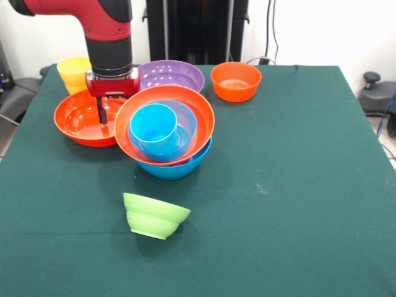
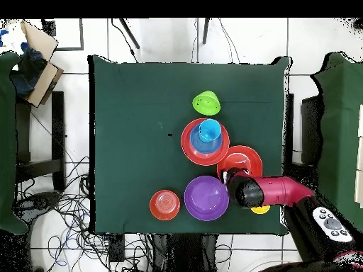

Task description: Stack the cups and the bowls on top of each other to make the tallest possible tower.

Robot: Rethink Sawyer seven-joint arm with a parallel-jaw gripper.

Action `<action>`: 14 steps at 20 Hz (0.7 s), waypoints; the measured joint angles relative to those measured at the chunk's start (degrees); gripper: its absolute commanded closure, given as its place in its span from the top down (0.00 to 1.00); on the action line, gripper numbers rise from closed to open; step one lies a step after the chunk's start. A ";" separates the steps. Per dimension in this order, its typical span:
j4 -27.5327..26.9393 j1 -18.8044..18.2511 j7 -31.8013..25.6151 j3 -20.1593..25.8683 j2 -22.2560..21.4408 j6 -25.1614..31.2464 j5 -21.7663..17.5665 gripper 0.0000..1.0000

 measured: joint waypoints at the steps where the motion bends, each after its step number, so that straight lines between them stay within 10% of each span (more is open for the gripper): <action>1: 0.00 -0.07 0.00 0.02 0.00 0.00 0.01 1.00; 14: 0.16 -2.38 0.00 0.18 -0.61 0.00 0.31 1.00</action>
